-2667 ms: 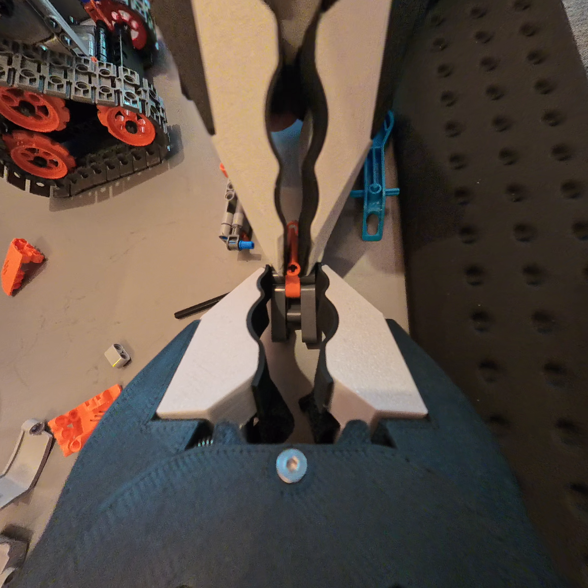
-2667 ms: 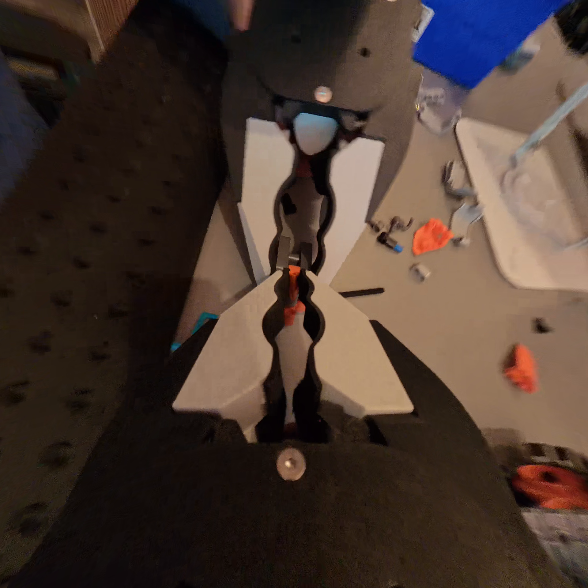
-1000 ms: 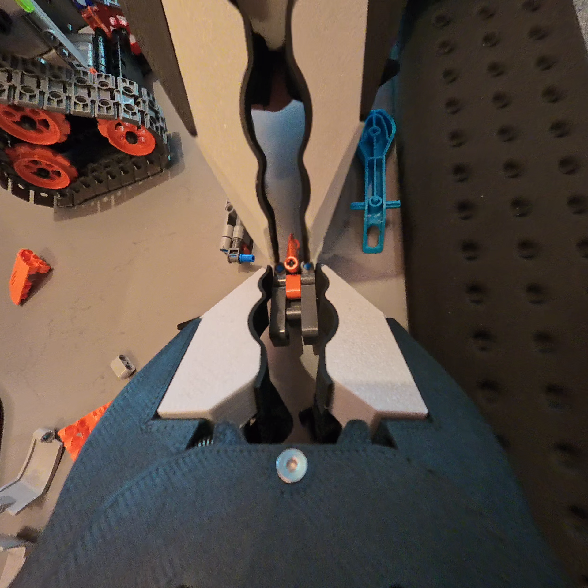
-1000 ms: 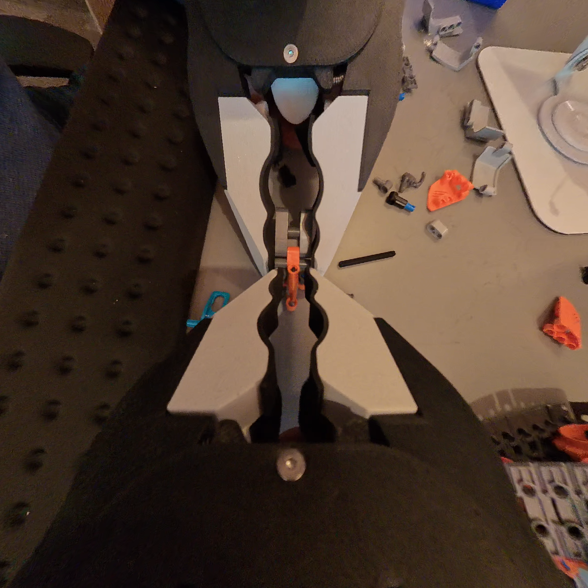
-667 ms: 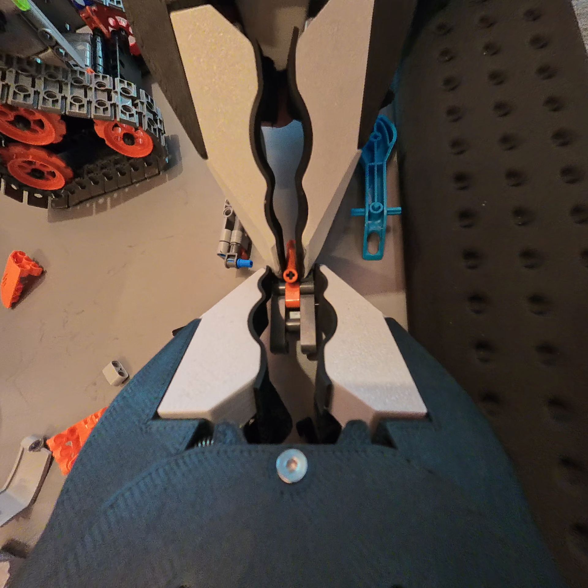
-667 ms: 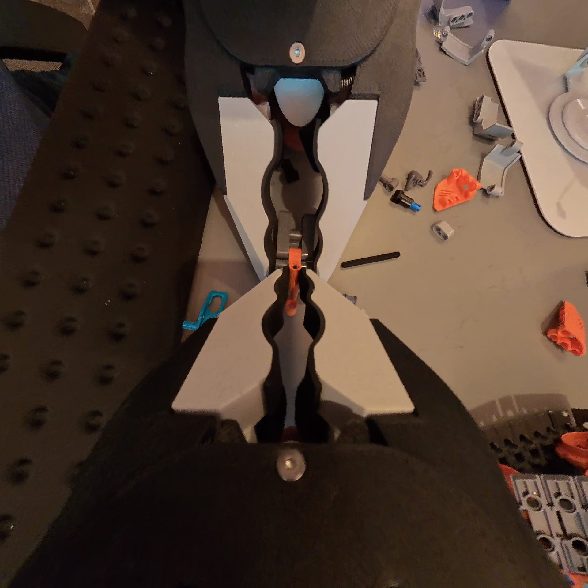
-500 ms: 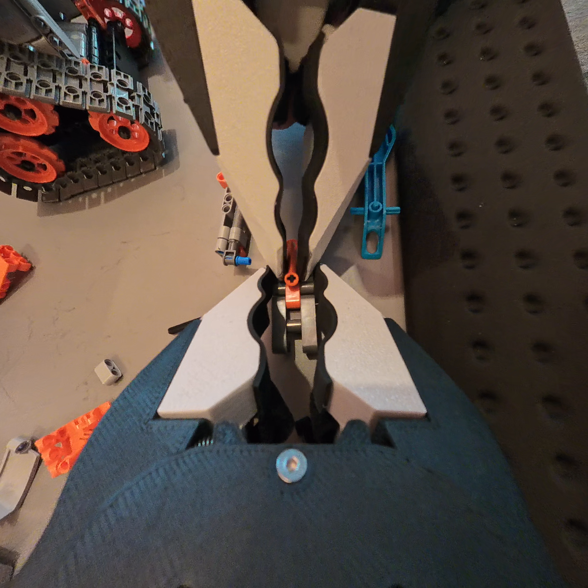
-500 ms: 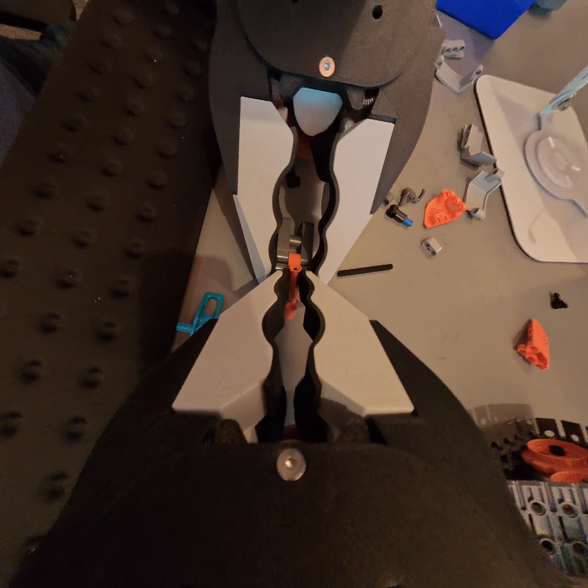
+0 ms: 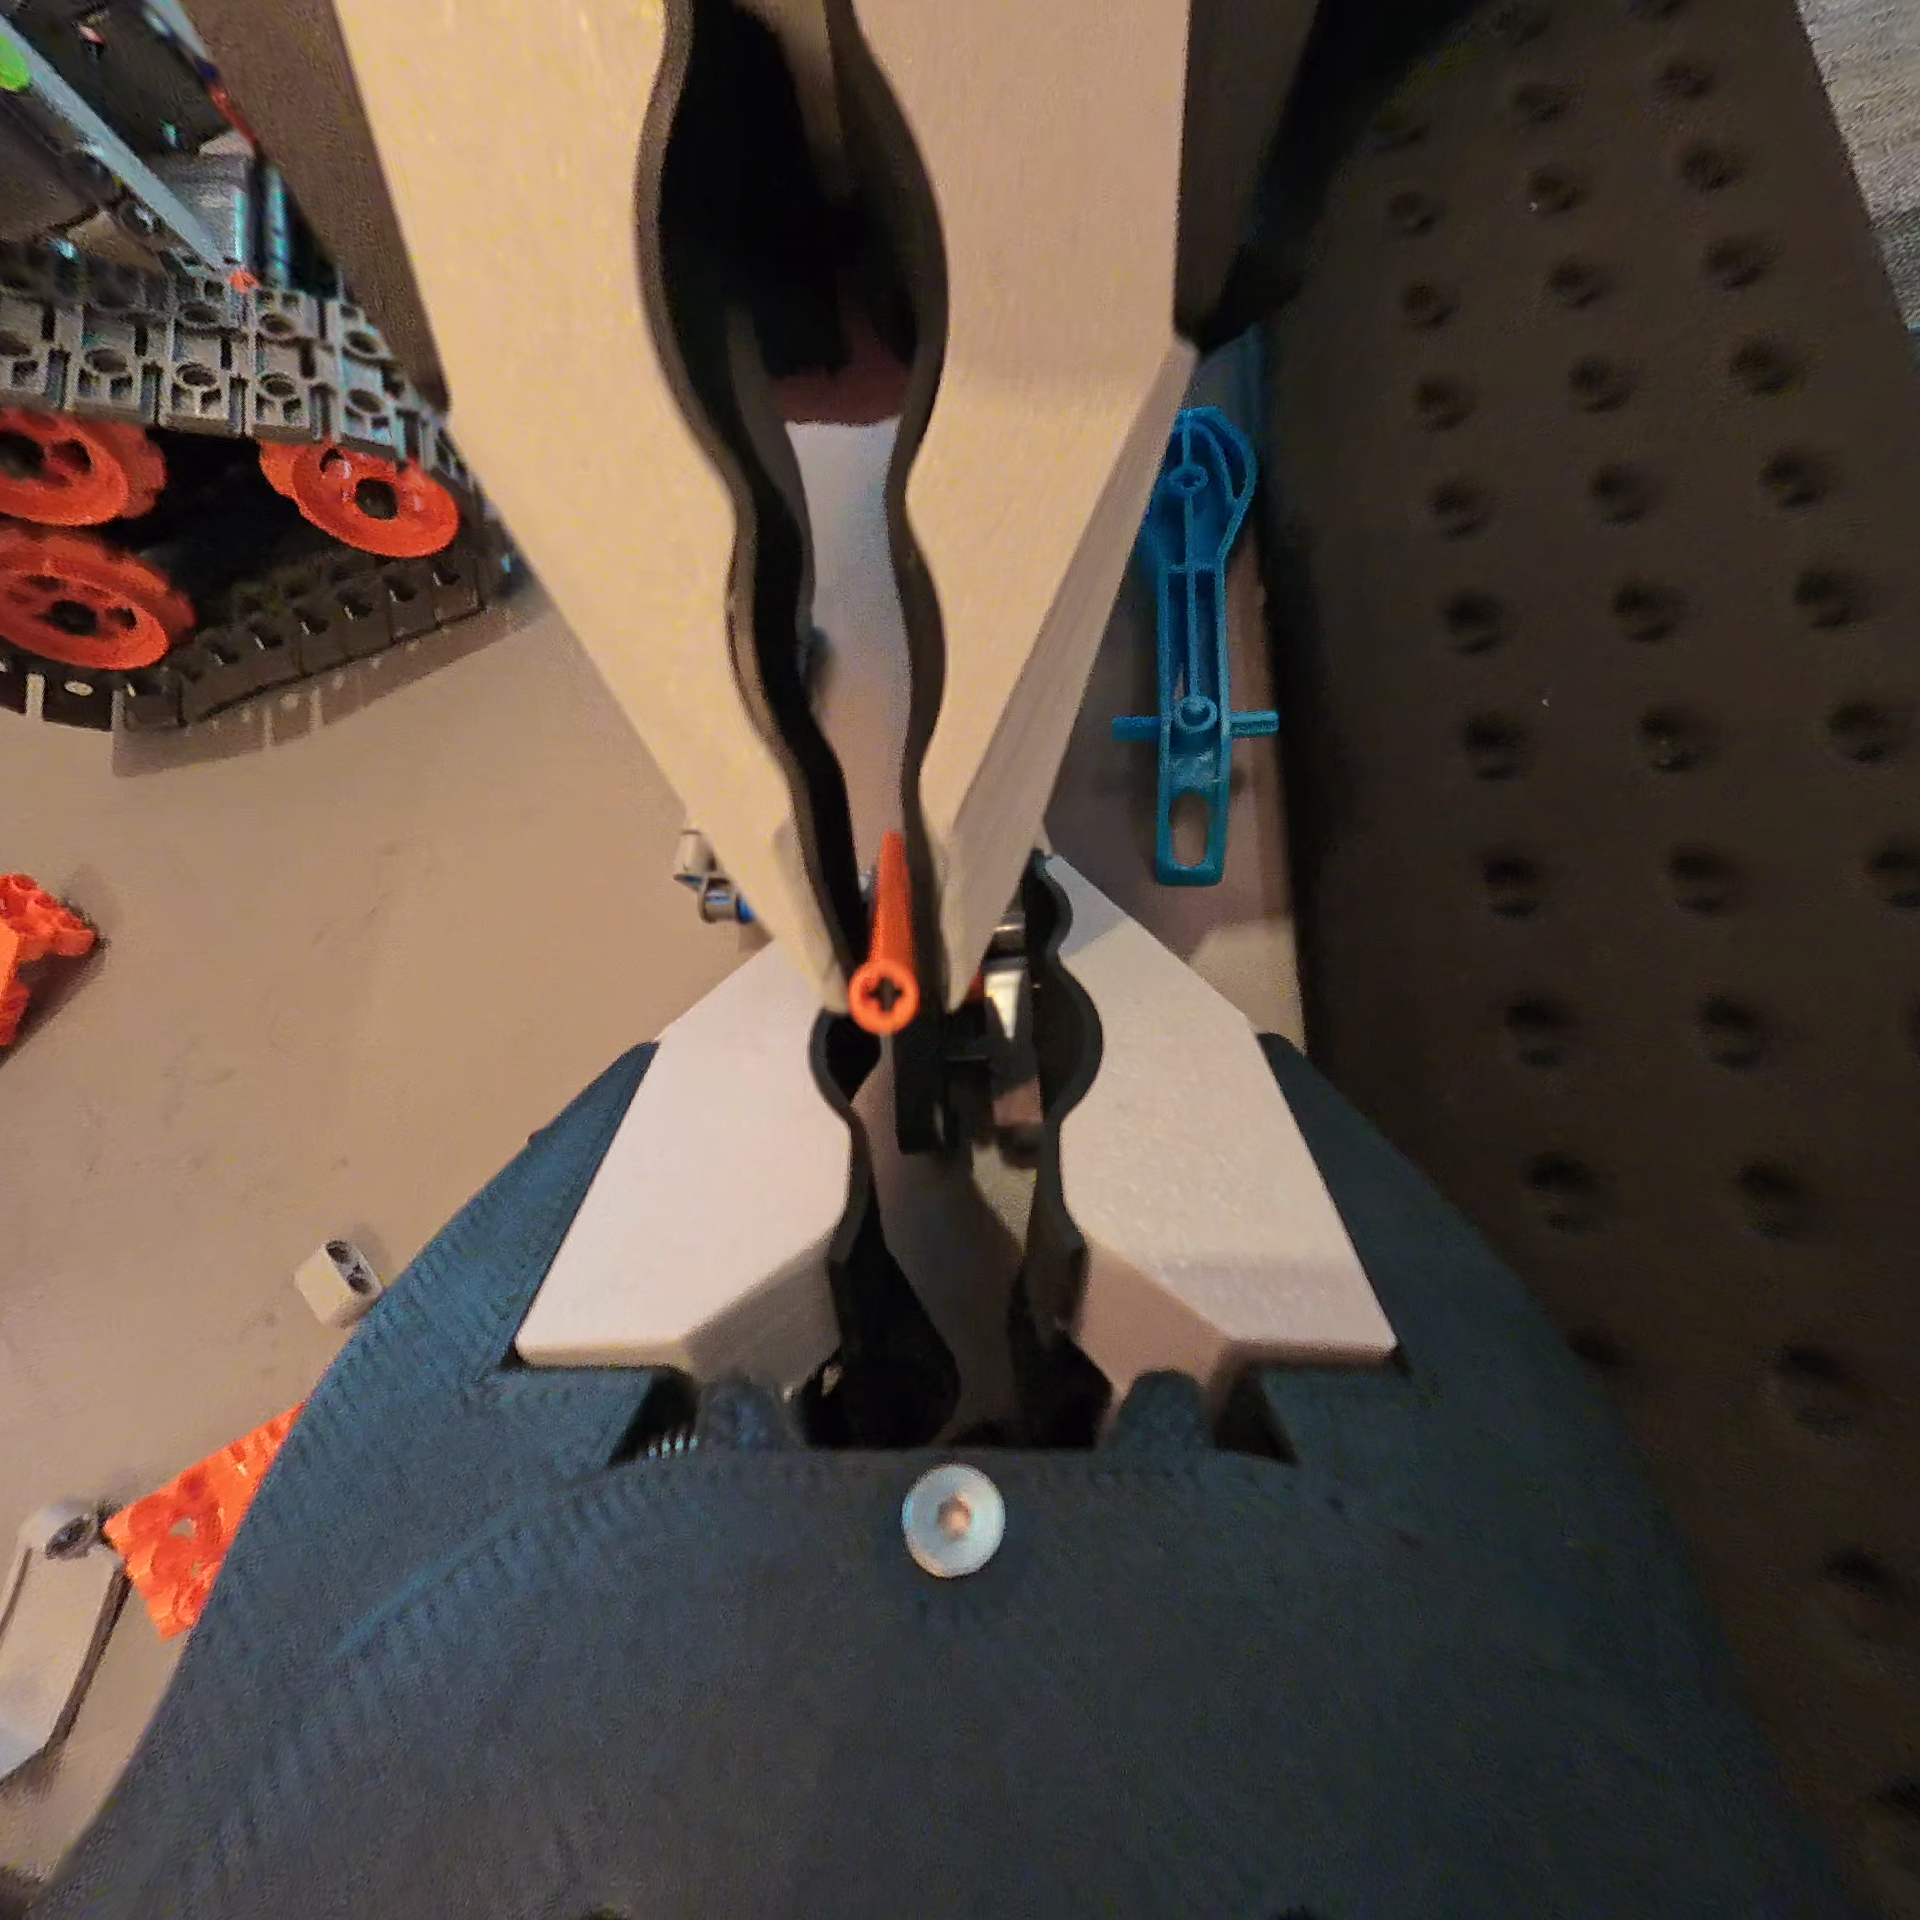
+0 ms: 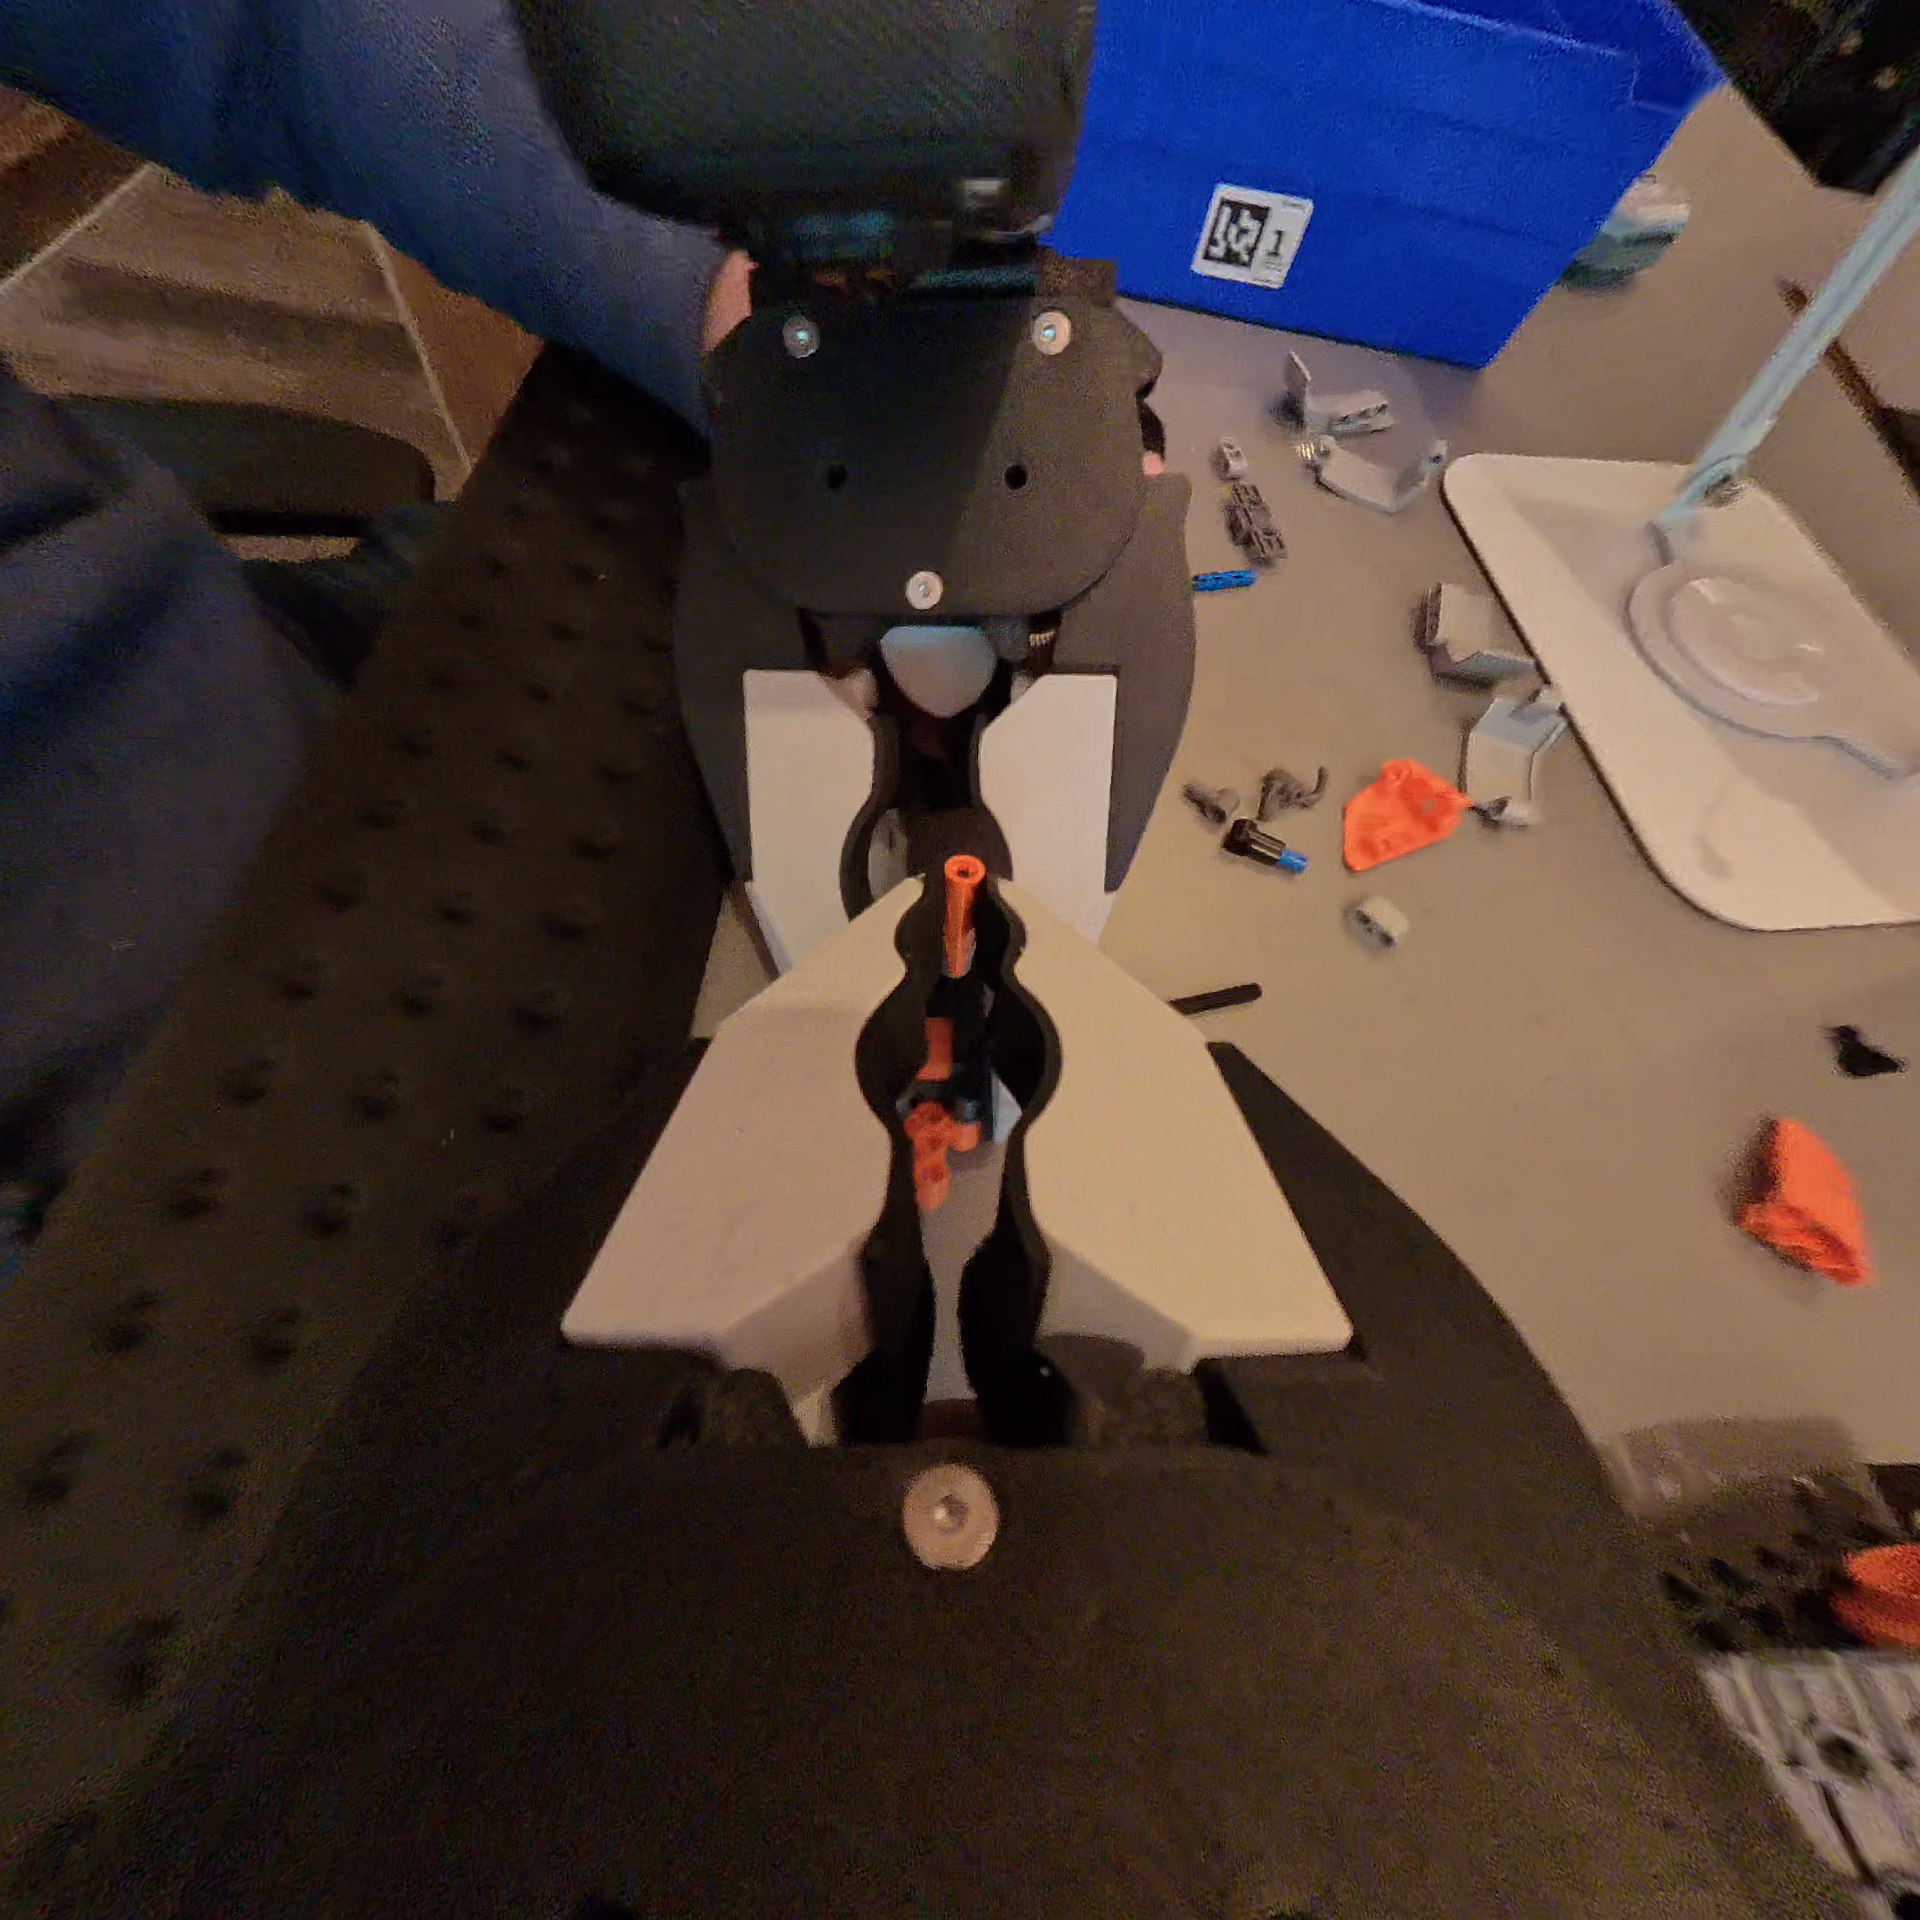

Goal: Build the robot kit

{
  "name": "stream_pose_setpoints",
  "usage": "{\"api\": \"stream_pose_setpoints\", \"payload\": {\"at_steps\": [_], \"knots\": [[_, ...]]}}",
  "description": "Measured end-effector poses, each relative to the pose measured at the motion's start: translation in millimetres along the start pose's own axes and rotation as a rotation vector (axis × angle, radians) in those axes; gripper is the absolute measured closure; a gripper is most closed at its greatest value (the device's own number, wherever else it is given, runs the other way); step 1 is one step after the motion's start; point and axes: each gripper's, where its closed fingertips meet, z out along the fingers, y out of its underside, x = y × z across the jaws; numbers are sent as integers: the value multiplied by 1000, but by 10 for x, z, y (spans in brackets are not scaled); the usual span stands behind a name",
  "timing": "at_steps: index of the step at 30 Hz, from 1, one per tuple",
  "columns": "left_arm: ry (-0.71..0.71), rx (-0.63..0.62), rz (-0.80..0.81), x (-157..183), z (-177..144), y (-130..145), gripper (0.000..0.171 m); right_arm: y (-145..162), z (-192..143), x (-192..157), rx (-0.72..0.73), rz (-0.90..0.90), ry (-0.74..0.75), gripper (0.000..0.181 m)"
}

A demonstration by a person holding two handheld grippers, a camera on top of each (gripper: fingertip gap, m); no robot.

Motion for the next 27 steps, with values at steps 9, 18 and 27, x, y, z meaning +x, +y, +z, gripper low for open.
{"api": "stream_pose_setpoints", "payload": {"at_steps": [9, 18, 27], "knots": [[-3, -19, -40, -64, -96, 78, 141, 593, -351, 9, -227, 53, -12, 177], [-12, -36, -57, -86, -178, 135, 135, 498, -341, 154, -219, 88, 20, 161], [19, 35, -123, -131, -256, 22, 134, 830, -243, 378, -431, -21, 137, 168]]}}
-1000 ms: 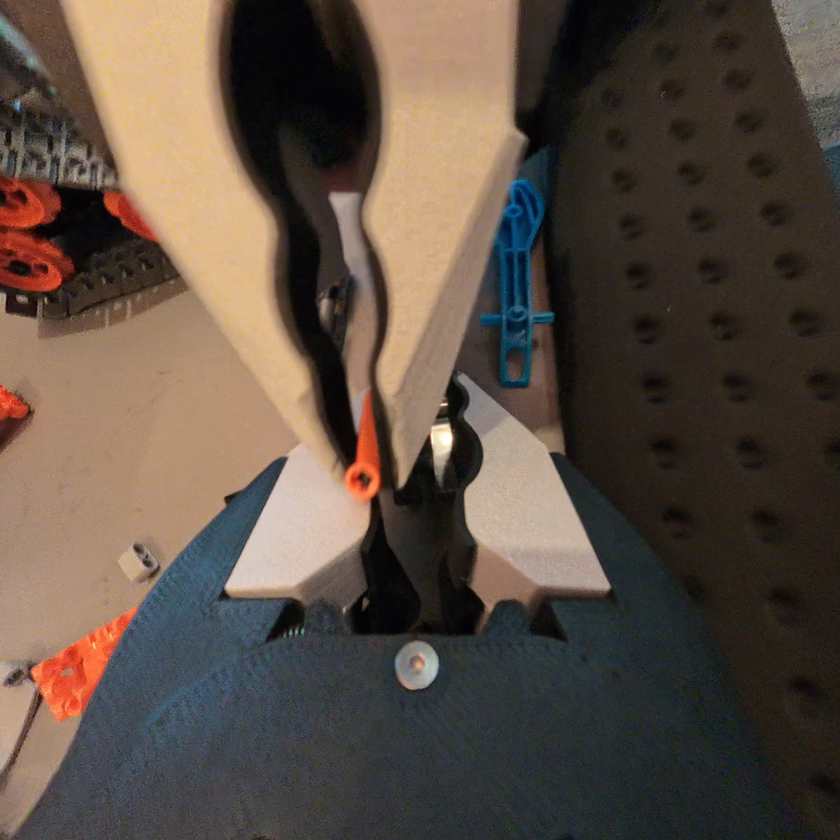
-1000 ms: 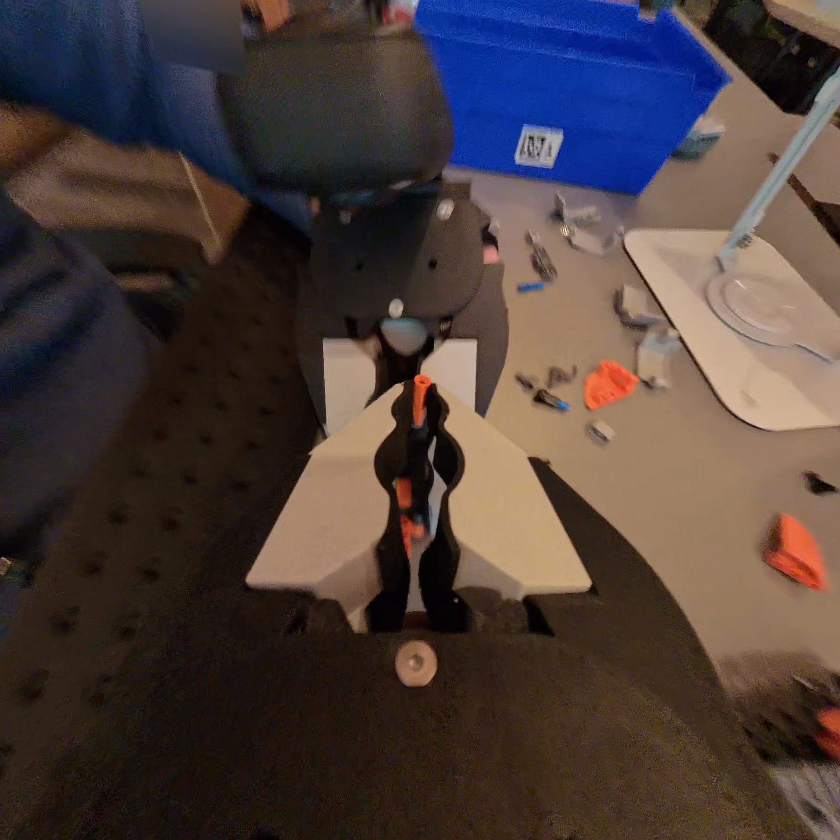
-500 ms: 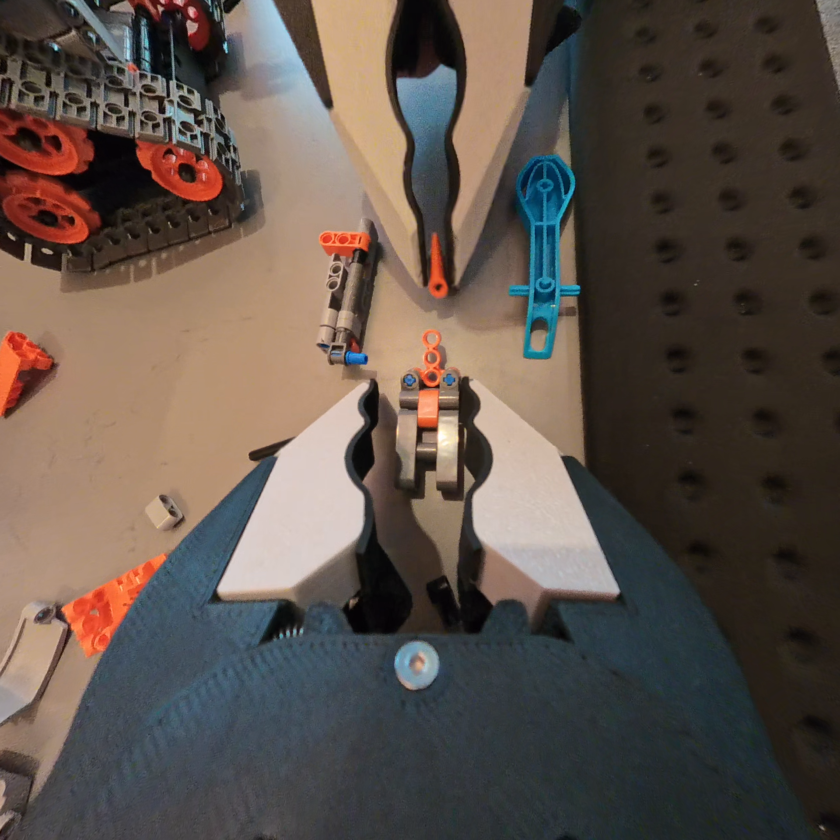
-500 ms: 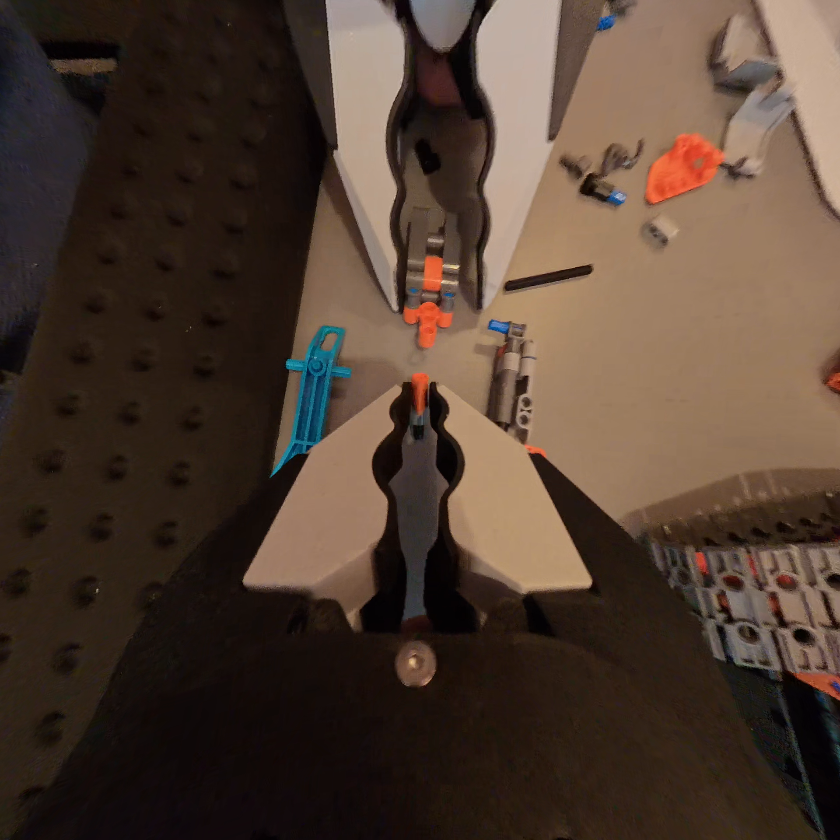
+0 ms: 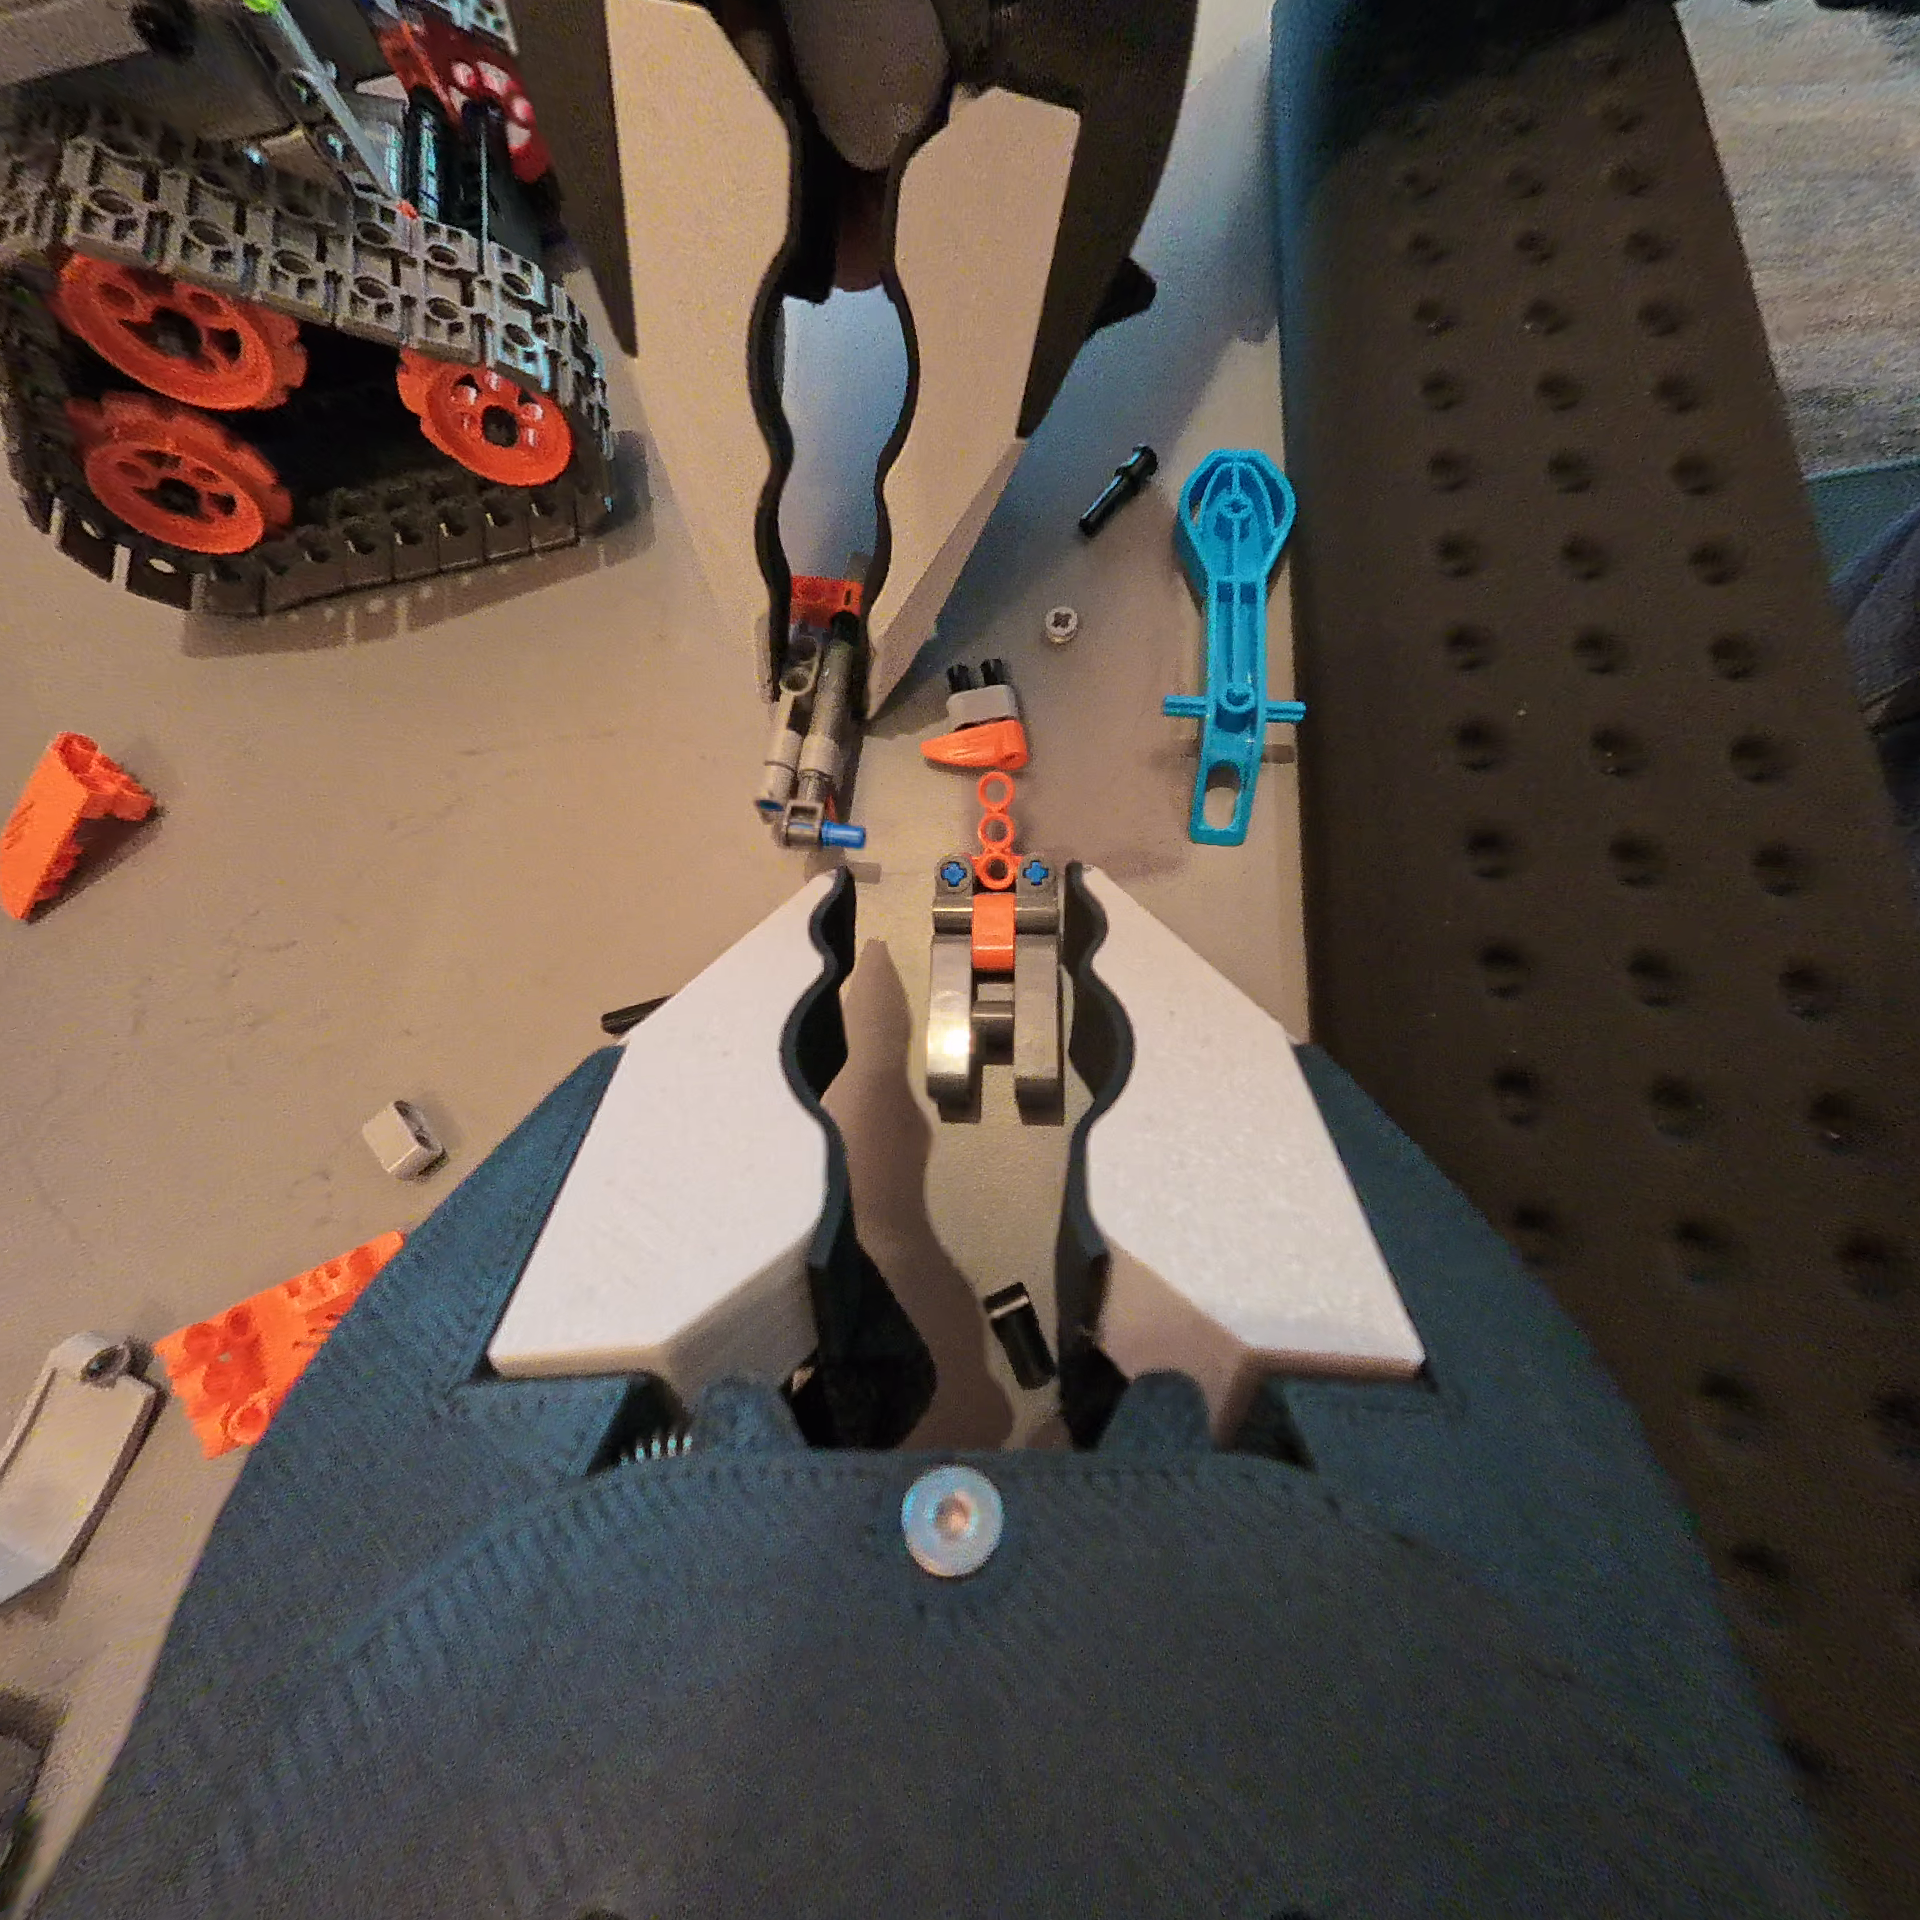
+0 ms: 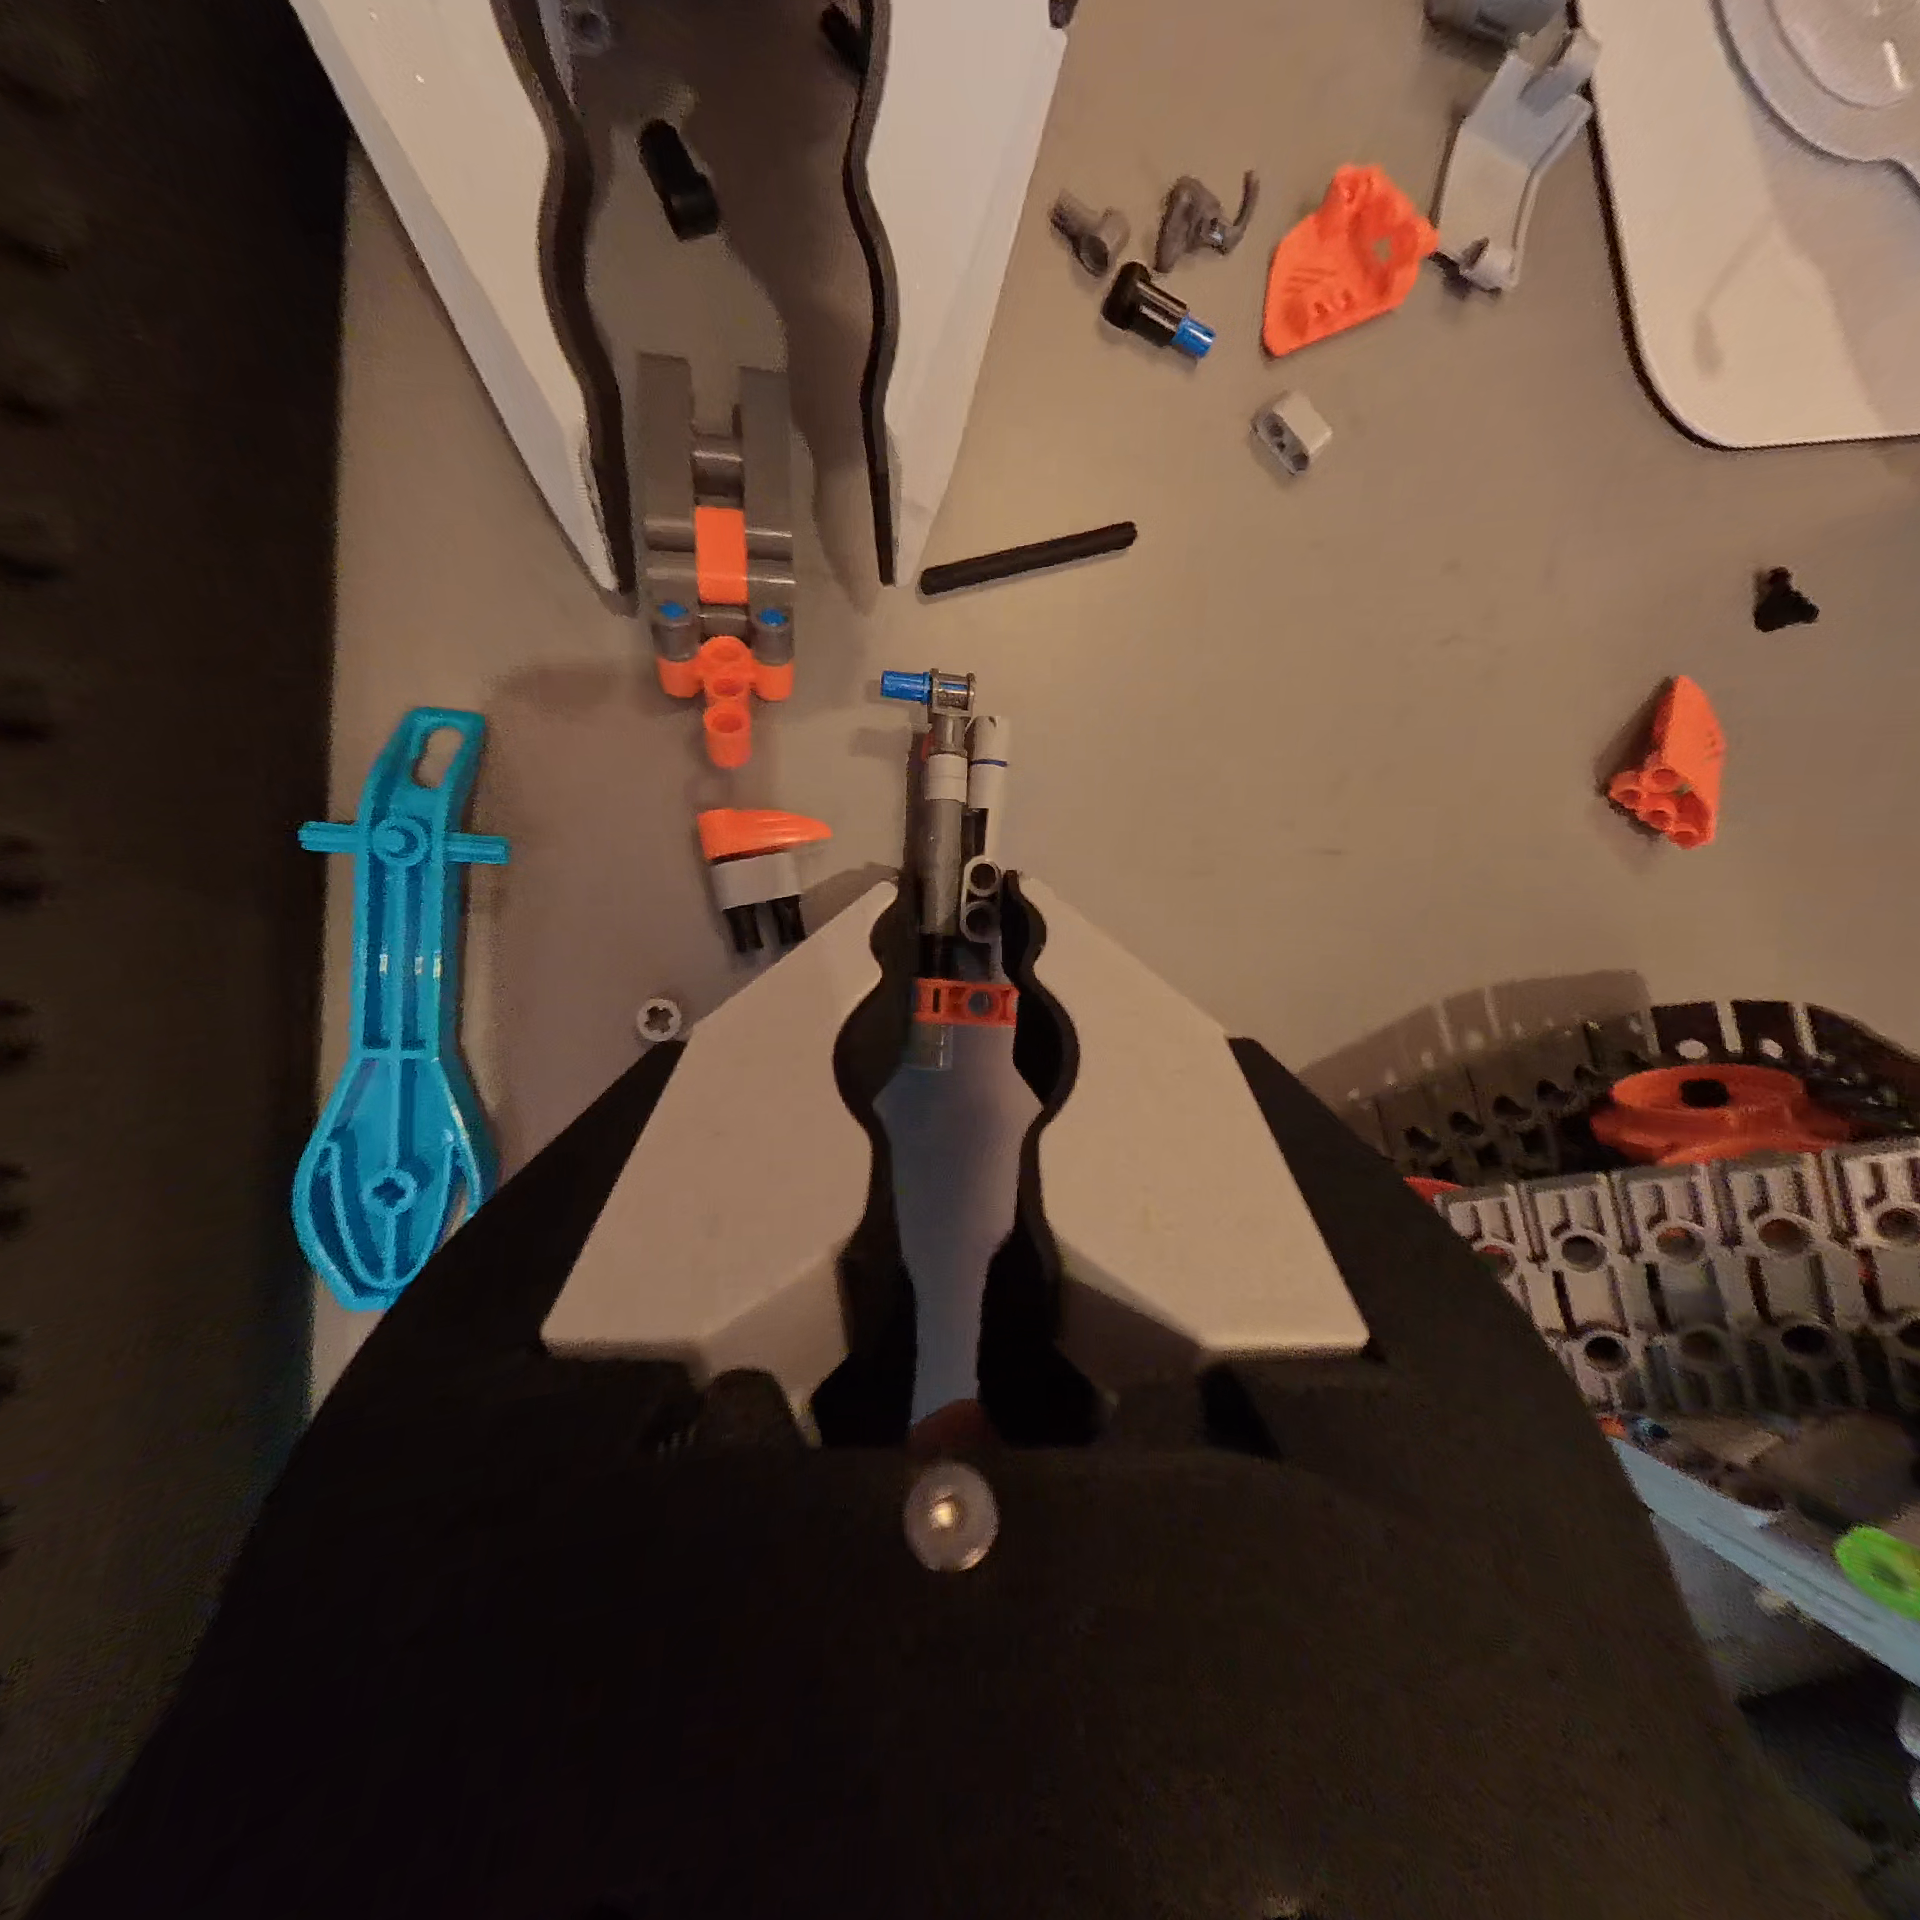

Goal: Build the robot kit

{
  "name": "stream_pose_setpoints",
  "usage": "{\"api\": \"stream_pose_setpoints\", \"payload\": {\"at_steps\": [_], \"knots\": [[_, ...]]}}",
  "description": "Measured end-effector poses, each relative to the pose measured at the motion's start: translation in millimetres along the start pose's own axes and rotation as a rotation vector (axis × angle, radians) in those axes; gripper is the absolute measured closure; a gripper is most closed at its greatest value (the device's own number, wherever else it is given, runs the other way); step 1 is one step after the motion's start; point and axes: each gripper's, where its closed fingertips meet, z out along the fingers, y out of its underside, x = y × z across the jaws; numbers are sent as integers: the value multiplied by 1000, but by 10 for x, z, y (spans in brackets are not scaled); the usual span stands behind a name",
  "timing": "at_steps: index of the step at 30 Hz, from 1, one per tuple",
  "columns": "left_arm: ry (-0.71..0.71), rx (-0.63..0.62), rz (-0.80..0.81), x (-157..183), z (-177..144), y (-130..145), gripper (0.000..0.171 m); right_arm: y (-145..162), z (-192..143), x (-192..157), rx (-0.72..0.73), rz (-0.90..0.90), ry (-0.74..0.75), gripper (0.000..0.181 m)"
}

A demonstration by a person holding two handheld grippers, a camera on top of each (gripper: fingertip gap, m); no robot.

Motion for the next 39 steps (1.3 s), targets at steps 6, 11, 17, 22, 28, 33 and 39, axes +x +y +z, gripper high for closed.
{"api": "stream_pose_setpoints", "payload": {"at_steps": [6, 11, 17, 22, 28, 33, 39], "knots": [[-51, 84, -151, -238, -46, -120, 136, -201, -222, 190, 85, -219, 283, 169], [-3, 223, -274, -303, -102, -332, 150, -411, -391, 248, 96, -495, 535, 170], [-46, 270, -243, -360, -148, -390, 167, -472, -463, 260, 101, -586, 619, 169], [-205, 195, 21, -366, -142, -403, 168, -545, -532, 168, 243, -287, 341, 157], [-237, 182, 89, -326, -109, -422, 168, -563, -464, 110, 262, -131, 127, 168], [-183, 161, 48, -301, -83, -362, 166, -527, -436, 94, 264, -90, 69, 170], [-44, 11, 86, 23, -66, -71, 128, -382, -315, -94, 161, -153, -16, 170]]}}
